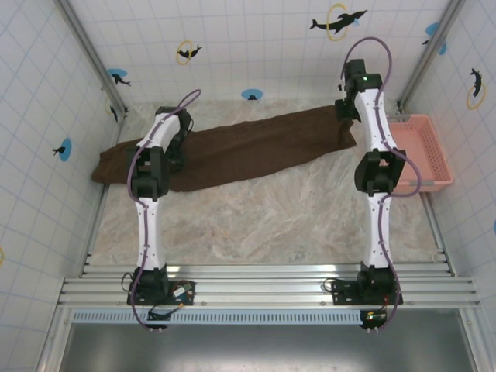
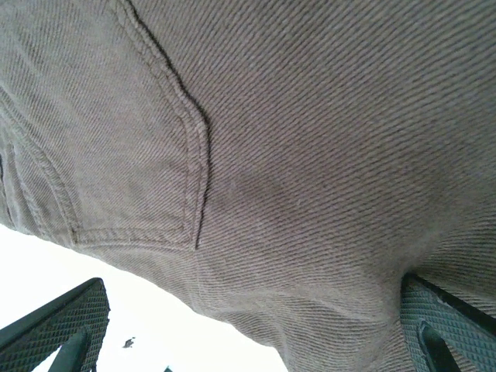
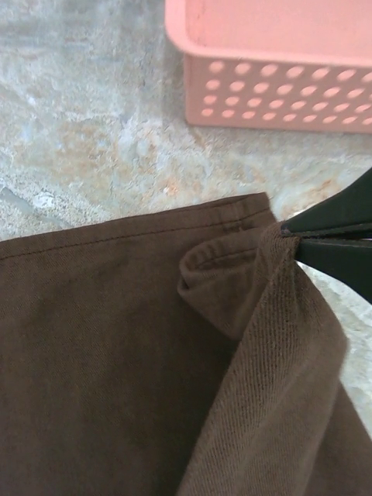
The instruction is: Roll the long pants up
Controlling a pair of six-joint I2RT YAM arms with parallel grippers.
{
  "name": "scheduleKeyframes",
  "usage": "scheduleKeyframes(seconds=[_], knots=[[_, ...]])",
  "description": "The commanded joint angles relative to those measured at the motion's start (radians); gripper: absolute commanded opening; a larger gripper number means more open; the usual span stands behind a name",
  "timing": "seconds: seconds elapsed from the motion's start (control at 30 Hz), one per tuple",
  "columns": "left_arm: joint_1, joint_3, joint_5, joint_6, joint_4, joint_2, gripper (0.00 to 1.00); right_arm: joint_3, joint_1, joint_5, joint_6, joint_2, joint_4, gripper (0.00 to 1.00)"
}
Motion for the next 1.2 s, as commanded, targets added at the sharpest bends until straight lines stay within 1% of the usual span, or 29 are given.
scheduleKeyframes(seconds=[0.0,0.27,0.4,0.43,0.5,0.53,0.57,0.6,0.67,0.77,0.8,0.87,0.9,0.93,1.0,1.07,1.17], knots=[[0.001,0.002,-0.042,-0.04,-0.064,-0.003,0.97,0.051,-0.008,-0.001,0.025,0.041,0.111,0.0],[0.002,0.049,-0.048,-0.124,-0.148,0.001,0.97,0.094,-0.015,0.017,0.026,0.142,0.405,0.0],[0.002,0.029,-0.055,-0.162,-0.176,-0.009,0.97,0.1,-0.02,0.008,0.05,0.184,0.548,0.04],[0.001,0.024,-0.053,-0.167,-0.176,-0.012,0.97,0.105,-0.021,0.009,0.057,0.196,0.567,0.08],[0.002,0.016,-0.055,-0.183,-0.186,-0.019,0.97,0.125,-0.021,0.003,0.076,0.228,0.597,0.1],[0.004,0.013,-0.055,-0.188,-0.187,-0.02,0.97,0.129,-0.021,0.001,0.082,0.238,0.603,0.14],[0.002,0.014,-0.052,-0.196,-0.191,-0.02,0.97,0.13,-0.021,0.007,0.091,0.247,0.609,0.21],[0.002,0.017,-0.049,-0.202,-0.194,-0.02,0.97,0.13,-0.022,0.003,0.1,0.256,0.616,0.25],[0.002,0.021,-0.047,-0.212,-0.2,-0.018,0.97,0.13,-0.026,0.003,0.119,0.268,0.626,0.41],[0.002,0.038,-0.044,-0.221,-0.203,-0.008,0.97,0.134,-0.041,0.018,0.168,0.268,0.632,0.52],[0.002,0.052,-0.042,-0.229,-0.211,-0.003,0.97,0.134,-0.052,0.034,0.189,0.26,0.621,0.54],[0.002,0.07,-0.03,-0.231,-0.207,0.003,0.97,0.132,-0.078,0.042,0.217,0.242,0.572,0.54],[0.001,0.08,-0.025,-0.234,-0.203,0.005,0.97,0.131,-0.094,0.031,0.226,0.231,0.538,0.58],[0.001,0.084,-0.022,-0.234,-0.194,0.007,0.97,0.132,-0.109,0.024,0.235,0.225,0.502,0.58],[-0.003,0.097,-0.009,-0.226,-0.168,0.013,0.97,0.127,-0.147,-0.017,0.263,0.206,0.414,0.58],[-0.011,0.117,-0.004,-0.204,-0.148,0.026,0.97,0.099,-0.17,-0.091,0.301,0.18,0.362,0.58],[-0.03,0.172,-0.012,-0.152,-0.125,0.065,0.97,0.028,-0.174,-0.17,0.35,0.135,0.3,0.55]])
